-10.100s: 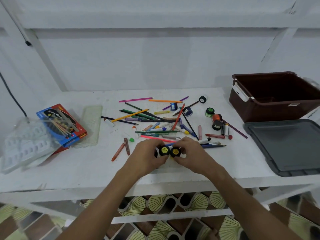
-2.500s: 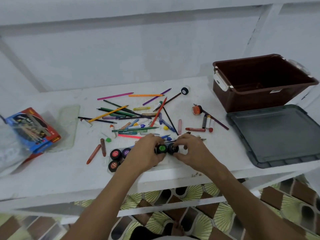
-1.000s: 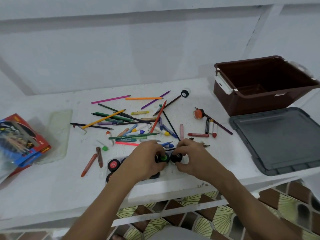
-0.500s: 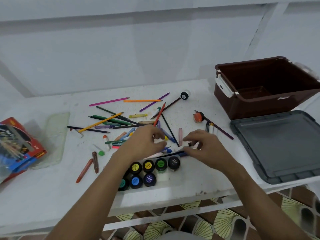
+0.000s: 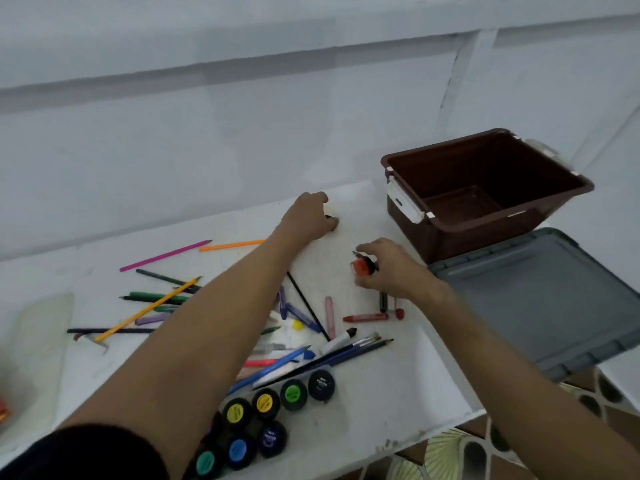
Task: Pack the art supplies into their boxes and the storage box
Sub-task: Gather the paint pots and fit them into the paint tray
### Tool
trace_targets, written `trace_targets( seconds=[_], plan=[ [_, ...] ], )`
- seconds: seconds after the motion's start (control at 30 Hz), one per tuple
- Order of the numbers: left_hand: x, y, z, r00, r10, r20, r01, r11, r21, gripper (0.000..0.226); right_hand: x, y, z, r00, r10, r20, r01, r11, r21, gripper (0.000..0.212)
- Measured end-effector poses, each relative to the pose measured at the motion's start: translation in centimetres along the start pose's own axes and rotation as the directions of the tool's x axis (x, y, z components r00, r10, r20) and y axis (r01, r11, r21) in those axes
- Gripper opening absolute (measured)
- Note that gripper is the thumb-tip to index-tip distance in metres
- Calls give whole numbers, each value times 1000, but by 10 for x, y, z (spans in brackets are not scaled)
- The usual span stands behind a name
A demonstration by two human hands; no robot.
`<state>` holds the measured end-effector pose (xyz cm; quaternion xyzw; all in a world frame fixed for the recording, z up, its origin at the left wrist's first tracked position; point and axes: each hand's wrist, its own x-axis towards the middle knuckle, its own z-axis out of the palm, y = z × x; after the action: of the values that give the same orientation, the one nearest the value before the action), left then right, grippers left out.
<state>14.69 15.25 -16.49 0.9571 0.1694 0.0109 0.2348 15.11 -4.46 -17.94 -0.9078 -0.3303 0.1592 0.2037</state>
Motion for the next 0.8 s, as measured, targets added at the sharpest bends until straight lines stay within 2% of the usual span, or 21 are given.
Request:
trace_targets(
  seconds=[0.07, 0.17, 0.27, 0.43, 0.57, 0.7, 0.8],
  plan=[
    [16, -4, 9, 998, -59, 23, 58, 998, 20, 55, 7, 2, 1, 998, 67, -5, -67, 998, 17, 63],
    [29, -7, 22, 994, -105, 20, 104, 994, 11, 33, 12, 5, 4, 996, 87, -15, -85, 993, 81, 39],
    [30, -6, 31, 997, -80, -5, 80, 997, -15, 37, 12, 6, 7, 996, 79, -38, -73, 987, 146, 33],
    [5, -5, 26, 997, -79, -18, 77, 991, -107, 26, 4, -1, 14, 998, 21, -62, -10, 984, 178, 44],
    [-41, -9, 11, 995, -76, -59, 67, 987, -145, 26, -5, -11, 18, 999, -10, -36, 17, 981, 196, 42],
    [-101, -14, -6, 993, -86, -83, 66, 972, -224, 21, -22, -25, 14, 993, -68, -98, 92, 960, 266, 41],
    [-157, -20, -16, 977, -177, -118, 131, 938, -320, 38, -48, -39, 12, 987, -127, -95, 154, 919, 363, 42]
  ],
)
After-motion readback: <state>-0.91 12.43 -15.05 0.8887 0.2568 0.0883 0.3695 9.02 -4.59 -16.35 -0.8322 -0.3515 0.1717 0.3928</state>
